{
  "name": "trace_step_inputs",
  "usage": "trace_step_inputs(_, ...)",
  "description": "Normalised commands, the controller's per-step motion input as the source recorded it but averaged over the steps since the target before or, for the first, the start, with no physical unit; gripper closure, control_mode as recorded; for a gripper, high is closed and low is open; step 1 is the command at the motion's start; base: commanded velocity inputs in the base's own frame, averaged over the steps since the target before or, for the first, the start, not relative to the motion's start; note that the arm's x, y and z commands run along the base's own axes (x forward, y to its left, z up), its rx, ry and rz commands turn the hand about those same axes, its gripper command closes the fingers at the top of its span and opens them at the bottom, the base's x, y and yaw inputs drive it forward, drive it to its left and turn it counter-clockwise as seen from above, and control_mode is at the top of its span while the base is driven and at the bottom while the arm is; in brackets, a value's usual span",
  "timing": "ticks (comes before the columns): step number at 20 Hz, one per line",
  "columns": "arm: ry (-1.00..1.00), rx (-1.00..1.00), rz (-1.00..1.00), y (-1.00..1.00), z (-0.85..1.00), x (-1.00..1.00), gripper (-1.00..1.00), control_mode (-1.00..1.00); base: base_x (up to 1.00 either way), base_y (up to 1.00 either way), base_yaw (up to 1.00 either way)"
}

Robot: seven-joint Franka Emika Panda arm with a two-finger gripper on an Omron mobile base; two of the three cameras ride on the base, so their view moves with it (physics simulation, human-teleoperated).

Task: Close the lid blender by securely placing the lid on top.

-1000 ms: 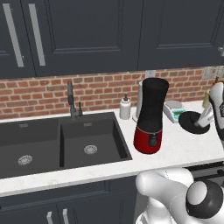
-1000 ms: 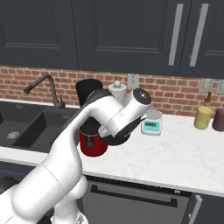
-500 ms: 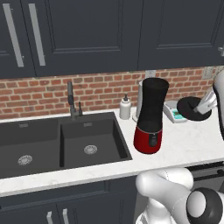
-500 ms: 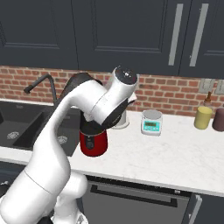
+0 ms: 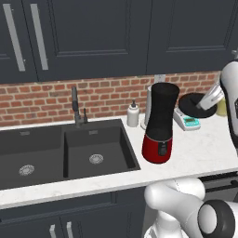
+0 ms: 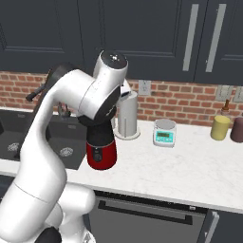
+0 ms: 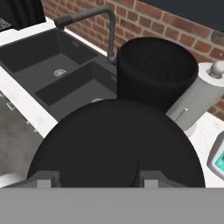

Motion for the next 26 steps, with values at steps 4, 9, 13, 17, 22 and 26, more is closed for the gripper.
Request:
trace_step_inputs(4, 0.00, 0.00, -0.01, 0.35, 0.22, 0.00, 1.00, -1.00, 0.00, 0.00, 0.00)
trace_step_inputs(9, 0.00, 0.00, -0.07, 0.21, 0.25, 0.00, 1.00, -1.00, 0.00, 0.00, 0.00)
trace_step_inputs(13, 0.00, 0.00, -0.09, 0.17, 0.31, 0.02, 1.00, -1.00, 0.00, 0.00, 0.00)
trace_step_inputs(17, 0.00, 0.00, -0.09, 0.16, 0.30, 0.06, 1.00, -1.00, 0.00, 0.00, 0.00)
trace_step_inputs(22, 0.00, 0.00, -0.09, 0.17, 0.17, 0.09, 1.00, -1.00, 0.00, 0.00, 0.00)
trace_step_inputs(26, 0.00, 0.03, -0.10, 0.12, 0.00, 0.13, 1.00, -1.00, 0.00, 0.00, 0.00)
